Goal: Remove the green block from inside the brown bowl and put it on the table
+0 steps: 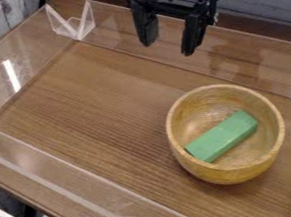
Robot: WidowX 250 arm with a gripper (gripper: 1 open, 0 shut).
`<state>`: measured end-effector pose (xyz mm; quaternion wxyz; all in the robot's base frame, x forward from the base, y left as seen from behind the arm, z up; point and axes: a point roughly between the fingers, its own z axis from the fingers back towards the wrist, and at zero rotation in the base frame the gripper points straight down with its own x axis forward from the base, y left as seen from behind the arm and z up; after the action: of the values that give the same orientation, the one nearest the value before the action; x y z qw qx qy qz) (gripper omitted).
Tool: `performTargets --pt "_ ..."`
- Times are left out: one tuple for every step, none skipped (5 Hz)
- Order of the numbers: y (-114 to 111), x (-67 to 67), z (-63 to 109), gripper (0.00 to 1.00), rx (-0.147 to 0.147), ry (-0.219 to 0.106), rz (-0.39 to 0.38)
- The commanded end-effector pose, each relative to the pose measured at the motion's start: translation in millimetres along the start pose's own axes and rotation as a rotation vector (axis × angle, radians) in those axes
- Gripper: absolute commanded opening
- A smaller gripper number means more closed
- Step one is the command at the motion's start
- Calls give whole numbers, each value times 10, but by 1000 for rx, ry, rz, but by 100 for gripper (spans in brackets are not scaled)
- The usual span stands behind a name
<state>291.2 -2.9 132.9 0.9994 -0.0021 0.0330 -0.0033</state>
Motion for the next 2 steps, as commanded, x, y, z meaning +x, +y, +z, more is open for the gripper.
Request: performTargets --pt "-184 -92 -120 100 -3 16 -115" --pt "-473 -277 -339 100 -7 43 -273"
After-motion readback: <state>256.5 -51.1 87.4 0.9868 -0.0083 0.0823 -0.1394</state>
